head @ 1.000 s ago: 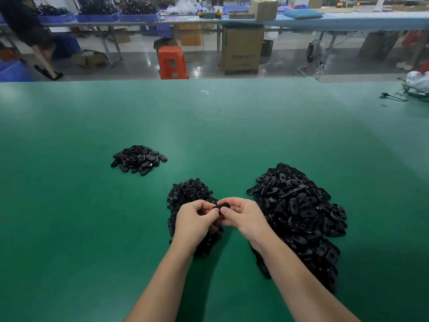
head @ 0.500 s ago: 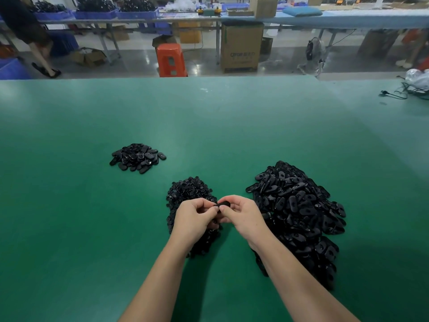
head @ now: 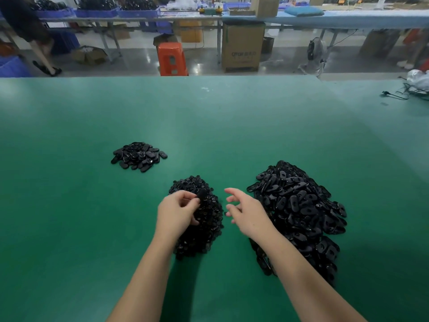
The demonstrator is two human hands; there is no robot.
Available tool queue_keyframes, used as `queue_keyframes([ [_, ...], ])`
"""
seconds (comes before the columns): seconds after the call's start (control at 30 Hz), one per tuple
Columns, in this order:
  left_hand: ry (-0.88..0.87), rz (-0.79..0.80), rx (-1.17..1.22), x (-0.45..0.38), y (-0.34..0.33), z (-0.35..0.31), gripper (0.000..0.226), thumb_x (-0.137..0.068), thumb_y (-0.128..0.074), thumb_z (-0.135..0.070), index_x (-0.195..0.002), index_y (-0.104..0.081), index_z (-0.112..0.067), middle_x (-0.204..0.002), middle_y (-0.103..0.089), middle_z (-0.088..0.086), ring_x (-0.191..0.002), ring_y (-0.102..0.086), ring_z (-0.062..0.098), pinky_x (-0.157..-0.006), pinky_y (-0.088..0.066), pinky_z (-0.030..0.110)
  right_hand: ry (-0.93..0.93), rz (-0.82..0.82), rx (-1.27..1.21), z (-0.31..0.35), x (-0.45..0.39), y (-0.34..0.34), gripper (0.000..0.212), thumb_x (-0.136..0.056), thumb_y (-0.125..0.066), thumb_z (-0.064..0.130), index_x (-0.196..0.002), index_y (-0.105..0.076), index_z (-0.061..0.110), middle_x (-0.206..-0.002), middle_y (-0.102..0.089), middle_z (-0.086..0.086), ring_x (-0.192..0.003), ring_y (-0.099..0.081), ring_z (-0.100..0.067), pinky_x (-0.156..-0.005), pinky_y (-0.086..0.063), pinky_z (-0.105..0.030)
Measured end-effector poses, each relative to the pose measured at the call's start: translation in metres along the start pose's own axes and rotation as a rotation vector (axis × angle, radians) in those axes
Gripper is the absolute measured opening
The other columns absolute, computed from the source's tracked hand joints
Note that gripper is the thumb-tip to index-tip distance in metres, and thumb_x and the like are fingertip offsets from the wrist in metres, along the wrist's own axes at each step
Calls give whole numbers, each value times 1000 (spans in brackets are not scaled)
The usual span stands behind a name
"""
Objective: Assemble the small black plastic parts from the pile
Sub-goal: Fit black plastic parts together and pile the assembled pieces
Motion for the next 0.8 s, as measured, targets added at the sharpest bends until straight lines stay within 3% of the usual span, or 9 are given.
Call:
queue_keyframes([
  [0.07,90,-127,5,-14,22,14,7,-92,-69,-14,-90,-71,-19,-68,-74,-3,-49,-70,20,-62,-57,32,48,-40,310,-4,-1,13,39,-102,-54,20,-141,-54,25,-121,-65,7,-92,-65,-13,-83,-55,-29],
  [0.2,238,-311,-85,-32,63,51,7,-95,-65,-13,-96,-71,-15,-63,-72,0,-48,-69,9,-54,-43,25,82,-50,653,-17,-4,26,38,-100,-59,30,-138,-56,24,-118,-65,4,-119,-49,-18,-100,-47,-33],
  [0.33,286,-398,-167,-40,83,69,10,-94,-65,-16,-101,-71,-12,-59,-71,1,-50,-69,10,-55,-43,25,48,-10,890,-29,-8,31,42,-98,-60,37,-138,-54,23,-127,-58,-2,-123,-42,-25,-104,-39,-36],
  [0.47,206,-433,-431,-37,86,70,21,-93,-67,-25,-109,-67,-10,-91,-71,7,-73,-67,27,-66,-53,35,10,49,971,-42,-8,29,35,-98,-60,33,-131,-58,19,-123,-57,-4,-119,-43,-27,-100,-39,-37],
  [0.57,-26,-432,-632,-31,76,66,17,-95,-62,-21,-109,-71,-16,-104,-68,4,-90,-59,25,-65,-50,35,1,46,969,-49,-8,28,30,-100,-60,30,-128,-60,19,-121,-59,-4,-117,-46,-26,-97,-41,-36],
  [0.63,-150,-362,-736,-29,69,67,23,-96,-59,-15,-111,-76,-15,-115,-71,2,-103,-55,27,-73,-52,38,0,20,936,-52,-8,29,30,-100,-60,30,-127,-61,20,-120,-60,-3,-116,-48,-25,-97,-43,-35],
  [0.7,-128,-312,-806,-29,67,71,28,-97,-56,-14,-118,-75,-13,-125,-70,2,-108,-53,30,-85,-51,41,3,-3,905,-53,-8,30,29,-100,-60,32,-126,-63,21,-119,-62,-2,-116,-49,-23,-96,-45,-33],
  [0.8,-25,-325,-792,-31,71,77,33,-98,-51,-12,-125,-71,-9,-136,-64,4,-115,-51,33,-92,-48,42,-4,-54,830,-52,-7,34,23,-99,-61,33,-119,-69,22,-112,-67,0,-114,-55,-21,-90,-50,-33],
])
Point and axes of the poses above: each hand's wrist, its own x-axis away from the middle knuckle, its own y-axis out of the back of the hand, z = x × y, the point moved 1 cm from there along -x, towards the middle knuckle
